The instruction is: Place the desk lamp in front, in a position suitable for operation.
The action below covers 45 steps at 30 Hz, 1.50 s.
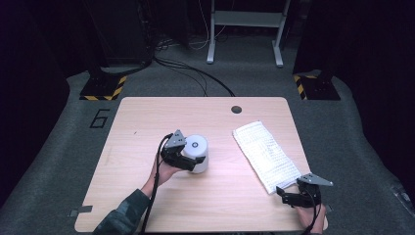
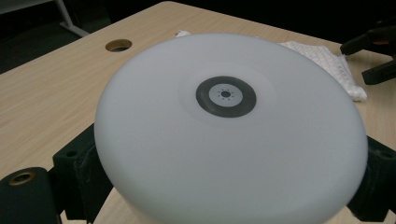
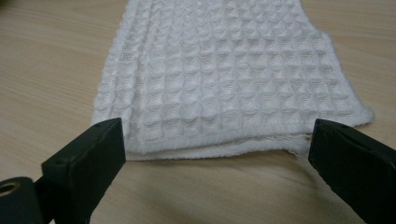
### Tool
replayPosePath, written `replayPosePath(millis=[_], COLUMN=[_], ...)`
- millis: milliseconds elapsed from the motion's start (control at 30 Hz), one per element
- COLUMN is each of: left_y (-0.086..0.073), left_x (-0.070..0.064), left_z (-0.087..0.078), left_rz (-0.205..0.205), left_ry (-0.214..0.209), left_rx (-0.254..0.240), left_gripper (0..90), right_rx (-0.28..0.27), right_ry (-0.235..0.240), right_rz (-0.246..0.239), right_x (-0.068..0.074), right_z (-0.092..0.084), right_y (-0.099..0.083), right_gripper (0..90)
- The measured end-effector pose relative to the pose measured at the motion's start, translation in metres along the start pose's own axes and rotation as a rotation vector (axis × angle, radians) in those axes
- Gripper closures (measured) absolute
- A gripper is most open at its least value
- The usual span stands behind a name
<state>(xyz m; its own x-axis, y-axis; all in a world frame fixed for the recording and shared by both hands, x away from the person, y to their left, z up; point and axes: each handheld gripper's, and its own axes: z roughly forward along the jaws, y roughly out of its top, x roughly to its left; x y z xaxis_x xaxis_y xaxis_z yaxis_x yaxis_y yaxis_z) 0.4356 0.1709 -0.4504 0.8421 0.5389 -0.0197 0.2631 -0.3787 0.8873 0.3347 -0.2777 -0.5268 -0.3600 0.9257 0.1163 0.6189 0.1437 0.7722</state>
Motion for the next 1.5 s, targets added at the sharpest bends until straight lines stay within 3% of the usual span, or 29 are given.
replayPosePath(millis=[267, 333, 700, 1133, 1500], left_y=[-0.005, -0.007, -0.01, -0.015, -0.015], left_x=[-0.005, -0.006, -0.009, -0.006, -0.006], left_z=[0.004, 0.007, 0.018, 0.026, 0.026], left_rz=[0.019, 0.004, 0.002, -0.014, 0.001], left_ry=[-0.025, -0.029, -0.058, -0.057, -0.068], left_rx=[0.024, 0.018, 0.025, 0.025, 0.032], left_gripper=[8.9, 8.9, 8.8, 8.8, 8.8], right_rx=[0.0, 0.003, 0.002, 0.004, 0.007], right_ry=[-0.003, -0.005, -0.003, -0.008, -0.007], right_rz=[-0.011, -0.012, -0.001, -0.011, -0.009], right_x=[0.0, 0.0, 0.0, 0.0, 0.0], right_z=[0.0, 0.0, 0.0, -0.001, 0.0], right_y=[0.0, 0.0, 0.0, 0.0, 0.0], right_gripper=[3.4, 3.5, 3.7, 3.8, 3.9])
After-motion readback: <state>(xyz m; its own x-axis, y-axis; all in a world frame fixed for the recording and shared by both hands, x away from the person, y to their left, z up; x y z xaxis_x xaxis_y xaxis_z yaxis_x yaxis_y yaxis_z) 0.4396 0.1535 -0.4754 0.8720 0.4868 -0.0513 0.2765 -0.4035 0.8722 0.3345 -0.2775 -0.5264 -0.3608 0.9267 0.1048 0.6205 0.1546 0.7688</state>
